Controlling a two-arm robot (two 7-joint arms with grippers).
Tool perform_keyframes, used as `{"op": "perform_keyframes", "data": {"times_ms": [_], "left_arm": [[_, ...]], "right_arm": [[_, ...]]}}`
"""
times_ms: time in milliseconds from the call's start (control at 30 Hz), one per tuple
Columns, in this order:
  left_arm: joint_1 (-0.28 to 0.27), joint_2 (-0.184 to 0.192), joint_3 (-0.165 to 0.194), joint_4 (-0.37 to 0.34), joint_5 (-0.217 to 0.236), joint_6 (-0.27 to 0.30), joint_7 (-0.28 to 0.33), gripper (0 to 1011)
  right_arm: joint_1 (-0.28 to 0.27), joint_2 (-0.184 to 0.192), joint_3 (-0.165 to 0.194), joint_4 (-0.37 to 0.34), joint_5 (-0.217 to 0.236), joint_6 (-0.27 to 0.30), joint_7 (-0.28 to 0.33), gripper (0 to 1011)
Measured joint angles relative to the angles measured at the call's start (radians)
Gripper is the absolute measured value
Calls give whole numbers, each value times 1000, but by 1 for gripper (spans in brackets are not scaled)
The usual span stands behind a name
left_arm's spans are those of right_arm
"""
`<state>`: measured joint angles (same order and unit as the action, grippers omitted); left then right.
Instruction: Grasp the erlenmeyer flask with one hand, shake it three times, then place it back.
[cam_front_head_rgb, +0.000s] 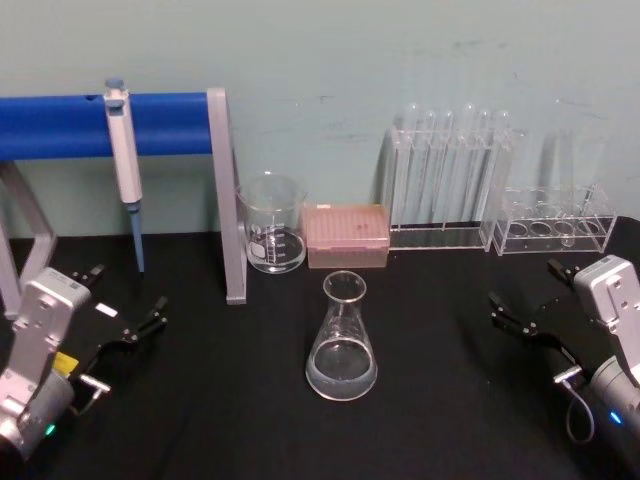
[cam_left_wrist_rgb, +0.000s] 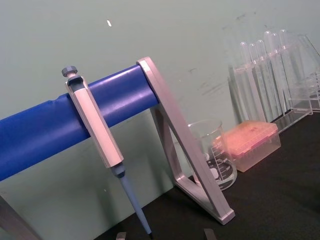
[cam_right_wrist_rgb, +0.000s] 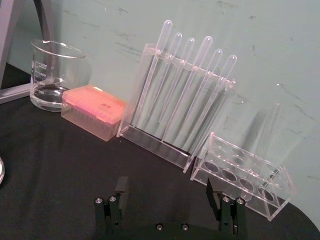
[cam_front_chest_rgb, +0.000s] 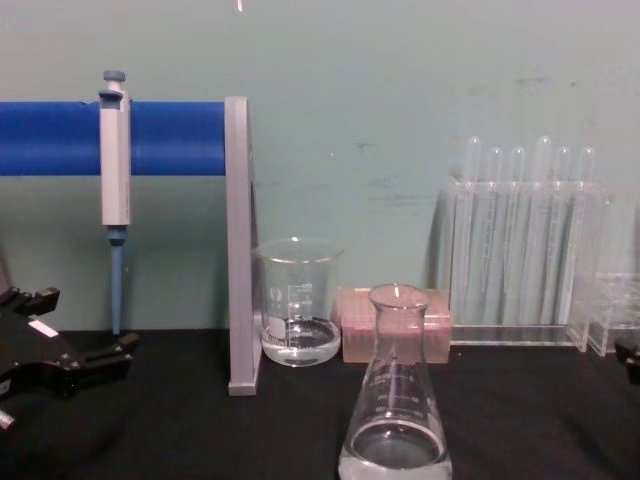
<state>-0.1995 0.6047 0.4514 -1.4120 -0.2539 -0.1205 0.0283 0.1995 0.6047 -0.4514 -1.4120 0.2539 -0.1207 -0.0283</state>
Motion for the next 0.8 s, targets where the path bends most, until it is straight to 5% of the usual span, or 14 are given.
{"op": "perform_keyframes", "data": {"times_ms": [800], "left_arm": [[0, 0, 0, 0, 0, 0, 0, 1001]], "right_arm": [[0, 0, 0, 0, 0, 0, 0, 1000]]}}
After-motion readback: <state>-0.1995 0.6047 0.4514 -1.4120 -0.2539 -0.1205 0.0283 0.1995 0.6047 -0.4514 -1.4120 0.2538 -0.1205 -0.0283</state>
